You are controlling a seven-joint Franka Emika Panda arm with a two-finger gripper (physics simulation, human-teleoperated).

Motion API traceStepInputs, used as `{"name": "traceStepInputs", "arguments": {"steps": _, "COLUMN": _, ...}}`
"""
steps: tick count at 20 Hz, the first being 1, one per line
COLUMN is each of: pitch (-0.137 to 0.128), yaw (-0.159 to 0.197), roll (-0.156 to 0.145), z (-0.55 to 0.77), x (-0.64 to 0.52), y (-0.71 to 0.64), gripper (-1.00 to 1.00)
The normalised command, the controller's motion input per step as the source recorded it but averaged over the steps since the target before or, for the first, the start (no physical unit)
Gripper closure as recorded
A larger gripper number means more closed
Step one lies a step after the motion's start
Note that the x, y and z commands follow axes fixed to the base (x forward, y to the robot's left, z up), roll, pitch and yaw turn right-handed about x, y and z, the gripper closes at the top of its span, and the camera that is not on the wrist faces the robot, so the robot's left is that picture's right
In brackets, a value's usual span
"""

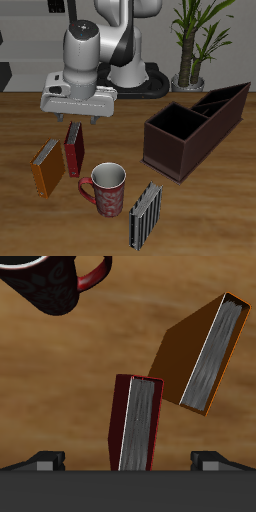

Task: Place the red book into the left desk caddy's left compartment

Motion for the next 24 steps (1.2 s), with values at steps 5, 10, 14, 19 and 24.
{"name": "traceStepInputs", "arguments": {"steps": 5, "pitch": 0.034, "yaw": -0.029, "roll": -0.031, "z": -0.36, "x": 0.01, "y": -0.18, "gripper": -1.0}}
{"name": "traceStepInputs", "arguments": {"steps": 10, "pitch": 0.043, "yaw": -0.032, "roll": -0.02, "z": -0.41, "x": 0.01, "y": -0.11, "gripper": -1.0}}
{"name": "traceStepInputs", "arguments": {"steps": 14, "pitch": 0.016, "yaw": 0.005, "roll": 0.025, "z": -0.24, "x": 0.07, "y": 0.03, "gripper": -1.0}}
{"name": "traceStepInputs", "arguments": {"steps": 19, "pitch": 0.026, "yaw": -0.013, "roll": -0.014, "z": -0.25, "x": 0.04, "y": 0.09, "gripper": 1.0}}
{"name": "traceStepInputs", "arguments": {"steps": 24, "pitch": 0.005, "yaw": -0.023, "roll": 0.021, "z": 0.01, "x": 0.03, "y": 0.18, "gripper": 1.0}}
